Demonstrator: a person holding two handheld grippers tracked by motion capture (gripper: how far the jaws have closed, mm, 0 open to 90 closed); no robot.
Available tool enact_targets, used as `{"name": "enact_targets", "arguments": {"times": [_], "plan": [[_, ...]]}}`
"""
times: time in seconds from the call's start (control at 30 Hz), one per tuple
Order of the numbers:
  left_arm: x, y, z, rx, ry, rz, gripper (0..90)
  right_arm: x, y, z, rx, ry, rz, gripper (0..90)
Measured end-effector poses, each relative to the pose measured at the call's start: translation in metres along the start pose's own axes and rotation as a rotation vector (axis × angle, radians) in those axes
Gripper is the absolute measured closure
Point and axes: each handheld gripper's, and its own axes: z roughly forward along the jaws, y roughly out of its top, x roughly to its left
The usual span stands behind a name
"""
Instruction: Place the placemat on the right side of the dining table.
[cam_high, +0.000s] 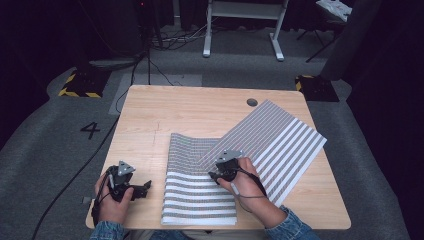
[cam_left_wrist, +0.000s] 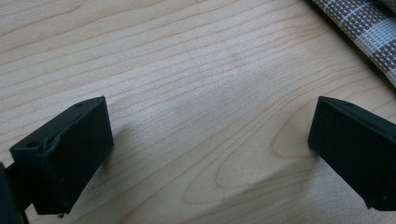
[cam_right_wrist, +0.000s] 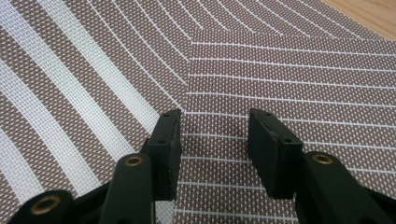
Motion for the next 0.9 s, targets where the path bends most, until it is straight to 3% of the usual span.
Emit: {"name": "enact_targets", "arguments": {"times": [0.23,0.27,0.43,0.53,0.57,0.6,0.67,0.8,0.9], "plan": [[0.000,0.000,0.000,0.000,-0.001,-0.001,0.1,-0.003,-0.002,0.000,-0.014,0.005,0.008,63.8],[0.000,0.000,0.000,0.000,0.000,0.000,0.1,-0.004,-0.002,-0.001,-0.011,-0.001,0.001,68.2],[0.000,0.000,0.000,0.001,-0.001,-0.001,0.1,-0.017,0.002,-0.001,0.021,0.046,0.037,78.7],[0.000,0.000,0.000,0.000,0.000,0.000,0.1,-0.022,0.005,-0.001,0.044,0.034,-0.006,86.4],[0.000,0.000,0.000,0.000,0.000,0.000,0.1,-0.021,0.006,-0.001,0.041,0.047,0.020,87.2],[0.000,0.000,0.000,0.000,0.002,-0.002,0.1,-0.023,0.006,-0.001,0.048,0.040,0.000,87.8],[0.000,0.000,0.000,0.000,0.001,0.000,0.1,-0.023,0.006,-0.003,0.030,0.051,0.018,88.5],[0.000,0.000,0.000,-0.001,0.003,-0.002,0.1,-0.021,0.007,-0.013,-0.011,0.031,-0.019,89.2],[0.000,0.000,0.000,-0.002,0.003,-0.004,0.1,-0.020,0.005,-0.024,-0.023,0.048,-0.024,89.4]]}}
